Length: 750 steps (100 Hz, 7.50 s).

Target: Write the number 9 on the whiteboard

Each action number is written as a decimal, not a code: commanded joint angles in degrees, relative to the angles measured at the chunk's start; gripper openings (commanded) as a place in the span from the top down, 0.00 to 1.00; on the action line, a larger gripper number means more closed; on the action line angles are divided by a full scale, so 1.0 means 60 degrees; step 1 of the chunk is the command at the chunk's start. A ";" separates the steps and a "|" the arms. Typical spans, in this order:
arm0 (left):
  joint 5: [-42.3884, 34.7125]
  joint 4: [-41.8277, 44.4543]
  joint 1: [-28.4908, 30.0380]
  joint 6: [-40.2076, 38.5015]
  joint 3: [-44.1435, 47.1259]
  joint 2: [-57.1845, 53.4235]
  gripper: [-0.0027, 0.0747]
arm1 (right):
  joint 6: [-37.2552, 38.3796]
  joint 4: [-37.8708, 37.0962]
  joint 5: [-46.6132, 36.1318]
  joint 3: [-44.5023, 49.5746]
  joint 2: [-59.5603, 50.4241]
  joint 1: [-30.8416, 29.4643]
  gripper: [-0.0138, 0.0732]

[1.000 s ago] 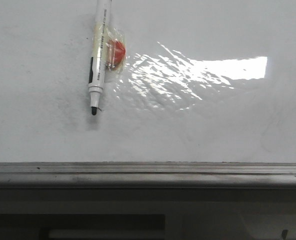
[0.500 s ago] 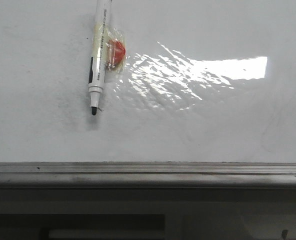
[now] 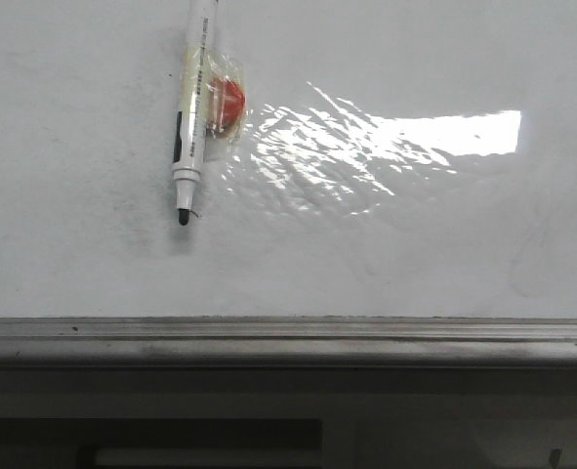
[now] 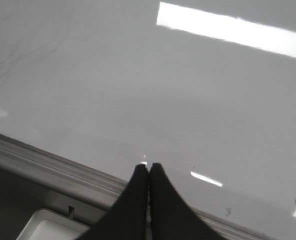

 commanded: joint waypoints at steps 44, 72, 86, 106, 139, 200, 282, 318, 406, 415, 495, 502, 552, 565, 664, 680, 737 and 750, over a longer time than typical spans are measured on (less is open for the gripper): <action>-0.0508 -0.0018 0.0006 -0.0058 0.0166 -0.0240 0.99 | -0.0017 -0.0141 -0.0023 0.0265 -0.0145 -0.0061 0.91; -0.0508 -0.0018 0.0006 -0.0058 0.0166 -0.0240 0.99 | -0.0017 -0.0158 -0.1810 0.0265 -0.0145 -0.0061 0.91; -0.0623 0.0178 0.0006 -0.0058 0.0166 -0.0240 0.99 | -0.0017 -0.0087 -0.3151 0.0265 -0.0145 -0.0061 0.91; -0.3086 -0.2500 0.0006 -0.0058 0.0166 -0.0240 0.99 | 0.0072 0.3032 -0.4017 0.0265 -0.0145 -0.0061 0.91; -0.5096 -0.6400 0.0006 -0.0058 0.0134 -0.0240 0.99 | 0.0030 0.5092 -0.3656 -0.0650 -0.0145 -0.0061 0.91; 0.0117 -0.5527 0.0006 0.2680 -0.4073 0.3991 0.73 | -0.0151 0.2720 0.2397 -0.5876 0.3071 -0.0061 0.79; 0.0019 -1.0316 -0.3867 0.7270 -0.6410 0.9807 0.56 | -0.0151 0.2812 0.2869 -0.6356 0.3913 0.0093 0.38; -0.0829 -1.0732 -0.4954 0.7270 -0.6410 1.0990 0.56 | -0.0151 0.2812 0.2869 -0.6338 0.3936 0.0093 0.38; 0.1892 -0.8246 -0.4953 1.0545 -0.6236 0.9821 0.99 | -0.6913 0.9413 0.4786 -0.6283 0.4782 0.1259 0.38; 0.1780 -0.8264 -0.4953 1.2008 -0.6168 0.9574 0.99 | -0.8369 1.0221 0.4761 -0.6283 0.5488 0.1639 0.38; 0.1742 -0.8863 -0.4953 1.3537 -0.6168 0.9474 0.99 | -1.2497 1.4194 0.1004 -0.6937 1.0317 0.5490 0.38; 0.1742 -0.8863 -0.4953 1.3537 -0.6168 0.9474 0.99 | -1.2497 1.4236 0.0896 -0.7019 1.0389 0.5498 0.38; 0.2024 -0.9415 -0.4953 1.3537 -0.6168 0.9474 0.99 | -1.2497 1.4808 0.0986 -0.7061 1.0412 0.5498 0.80; 0.2064 -0.9633 -0.4953 1.3537 -0.6168 0.9474 0.99 | -1.2497 1.4808 0.1218 -0.7061 1.0412 0.5498 0.91; -0.0811 -1.0733 -0.4935 1.1173 -0.5178 0.4152 0.55 | -0.3600 0.2387 0.3035 -1.0535 0.8802 0.5638 0.89; -0.1168 -1.1438 -0.4935 1.1173 -0.4680 0.4057 0.58 | -0.3600 0.1070 0.0120 -0.8335 0.7742 0.5944 0.89; -0.1264 -1.1789 -0.4935 1.1173 -0.4487 0.4057 0.59 | -0.3802 0.1470 -0.6584 -0.4848 0.8323 0.4814 0.89; -0.1264 -1.1789 -0.4935 1.1173 -0.4487 0.4057 0.59 | -0.3802 0.1743 -0.6518 -0.4848 0.8637 0.4795 0.89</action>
